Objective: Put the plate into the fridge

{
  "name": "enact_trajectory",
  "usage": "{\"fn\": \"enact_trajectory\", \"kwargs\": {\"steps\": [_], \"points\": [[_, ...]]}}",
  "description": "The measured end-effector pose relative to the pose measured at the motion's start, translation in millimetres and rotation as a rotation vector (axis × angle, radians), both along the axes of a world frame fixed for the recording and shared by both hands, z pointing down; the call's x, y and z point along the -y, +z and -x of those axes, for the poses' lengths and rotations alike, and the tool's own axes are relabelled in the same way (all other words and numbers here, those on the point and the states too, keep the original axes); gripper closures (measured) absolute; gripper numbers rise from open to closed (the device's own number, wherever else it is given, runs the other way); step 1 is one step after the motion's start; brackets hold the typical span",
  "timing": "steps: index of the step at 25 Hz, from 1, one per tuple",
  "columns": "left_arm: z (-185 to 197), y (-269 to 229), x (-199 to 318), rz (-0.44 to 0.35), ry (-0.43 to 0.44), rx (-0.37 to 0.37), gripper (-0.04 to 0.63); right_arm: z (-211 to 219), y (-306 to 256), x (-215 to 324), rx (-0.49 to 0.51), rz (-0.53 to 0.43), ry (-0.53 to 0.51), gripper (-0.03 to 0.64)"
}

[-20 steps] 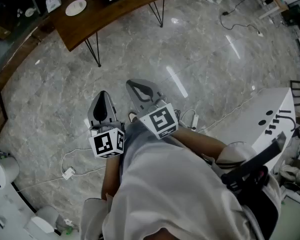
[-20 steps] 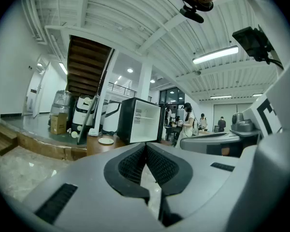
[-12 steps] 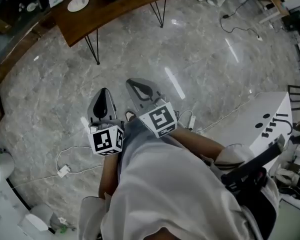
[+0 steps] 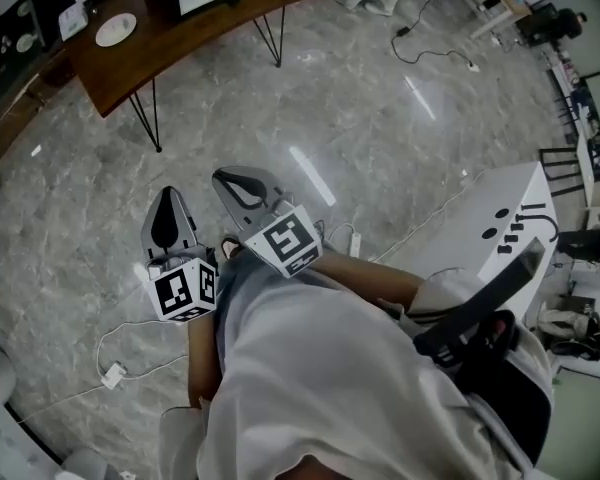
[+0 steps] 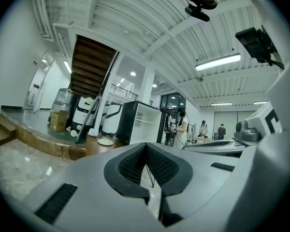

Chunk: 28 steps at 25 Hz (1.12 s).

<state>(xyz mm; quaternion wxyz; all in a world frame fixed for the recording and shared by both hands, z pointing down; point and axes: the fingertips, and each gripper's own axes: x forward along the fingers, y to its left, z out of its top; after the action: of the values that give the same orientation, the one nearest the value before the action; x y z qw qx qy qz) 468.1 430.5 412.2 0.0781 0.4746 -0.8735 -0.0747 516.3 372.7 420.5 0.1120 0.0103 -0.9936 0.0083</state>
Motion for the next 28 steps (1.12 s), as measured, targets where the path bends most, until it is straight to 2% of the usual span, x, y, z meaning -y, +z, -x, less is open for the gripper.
{"fn": "enact_trajectory", "kwargs": {"steps": [6,11,16,21,28], "points": [[17,5,-1,-0.015,-0.021,-0.024,0.577,19,3,1,-0.019,-0.012,-0.025,0.598],[69,16,1,0.001,-0.061,-0.05,0.577,73,10,14,-0.026,0.001,-0.033,0.598],[146,26,27,0.034,-0.082,-0.052,0.577,158,17,47,-0.02,0.018,-0.055,0.598],[253,19,76,0.035,-0.073,-0.02,0.577,268,4,91,0.032,-0.096,-0.075,0.598],[392,-12,178,0.017,-0.047,0.031,0.577,401,-19,173,0.07,-0.116,-0.106,0.598]]}}
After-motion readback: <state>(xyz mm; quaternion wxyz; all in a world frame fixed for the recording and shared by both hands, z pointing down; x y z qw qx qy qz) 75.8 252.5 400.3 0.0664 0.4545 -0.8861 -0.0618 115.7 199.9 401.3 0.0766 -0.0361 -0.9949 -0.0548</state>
